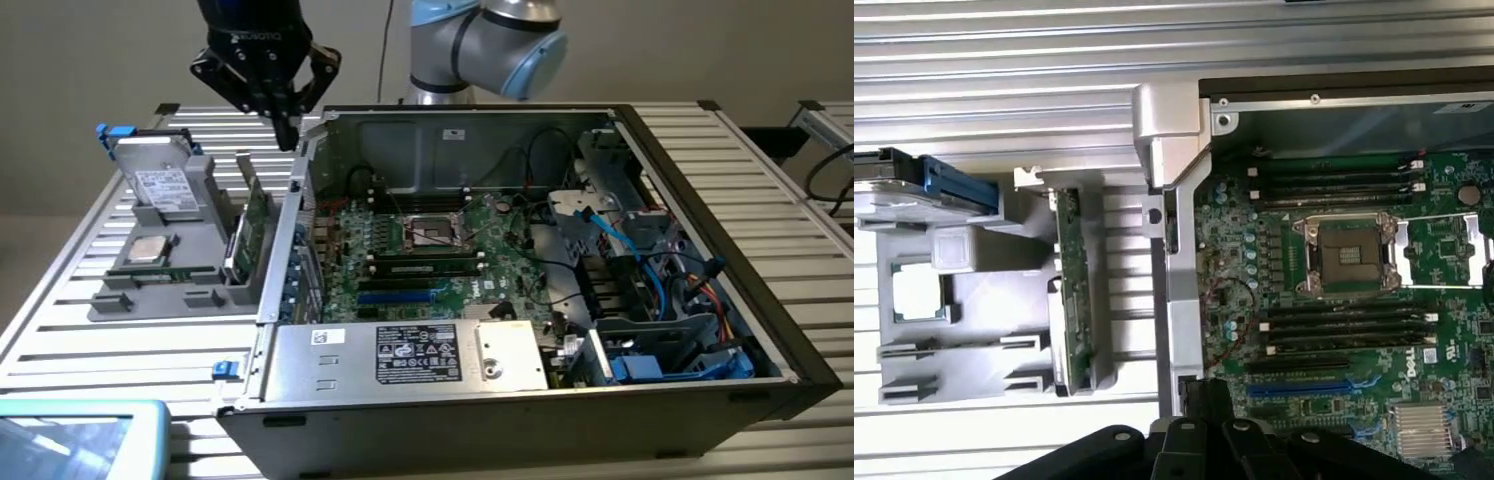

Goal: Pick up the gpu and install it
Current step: 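Reach for the gpu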

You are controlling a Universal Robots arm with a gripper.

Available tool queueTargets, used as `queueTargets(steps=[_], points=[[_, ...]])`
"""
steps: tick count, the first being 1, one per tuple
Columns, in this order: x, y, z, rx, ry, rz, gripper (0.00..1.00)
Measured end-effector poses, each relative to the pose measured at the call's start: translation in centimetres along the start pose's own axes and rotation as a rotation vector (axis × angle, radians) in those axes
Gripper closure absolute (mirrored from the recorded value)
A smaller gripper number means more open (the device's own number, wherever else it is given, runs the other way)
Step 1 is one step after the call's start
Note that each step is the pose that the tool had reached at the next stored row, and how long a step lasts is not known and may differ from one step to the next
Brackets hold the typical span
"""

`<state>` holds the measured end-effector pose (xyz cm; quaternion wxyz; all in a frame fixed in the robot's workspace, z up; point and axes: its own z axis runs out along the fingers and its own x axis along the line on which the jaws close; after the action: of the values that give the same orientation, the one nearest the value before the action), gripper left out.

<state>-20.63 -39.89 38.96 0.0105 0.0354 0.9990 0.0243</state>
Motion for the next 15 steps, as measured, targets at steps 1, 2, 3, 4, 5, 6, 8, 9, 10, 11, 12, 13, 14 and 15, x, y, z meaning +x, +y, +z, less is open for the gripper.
queueTargets(steps=[1,2,3,4,5,6,8,9,10,11,12,13,14,15], points=[[0.4,-0.04,0.07,0.0000,-0.0001,0.000,0.88],[0.9,-0.08,0.18,0.0001,0.0000,0.000,0.88],[1.4,-0.11,0.36,0.0001,0.0000,0.000,0.88],[1.8,-0.15,0.52,0.0000,-0.0001,0.000,0.88],[2.3,-0.19,0.67,0.0000,-0.0001,0.000,0.88],[2.7,-0.23,0.78,0.0000,-0.0001,0.000,0.88],[3.6,-0.31,0.95,0.0001,0.0000,0.000,0.88],[4.1,-0.34,1.03,0.0000,0.0000,0.000,0.88],[4.6,-0.38,1.11,0.0000,-0.0001,0.000,0.88],[5.0,-0.41,1.18,0.0001,0.0000,0.000,0.88],[5.5,-0.44,1.28,0.0000,-0.0001,0.000,0.88],[5.9,-0.45,1.37,0.0000,-0.0001,0.000,0.88],[6.4,-0.45,1.47,0.0000,-0.0001,0.000,0.88],[6.8,-0.40,1.58,0.0000,-0.0001,0.000,0.88]])
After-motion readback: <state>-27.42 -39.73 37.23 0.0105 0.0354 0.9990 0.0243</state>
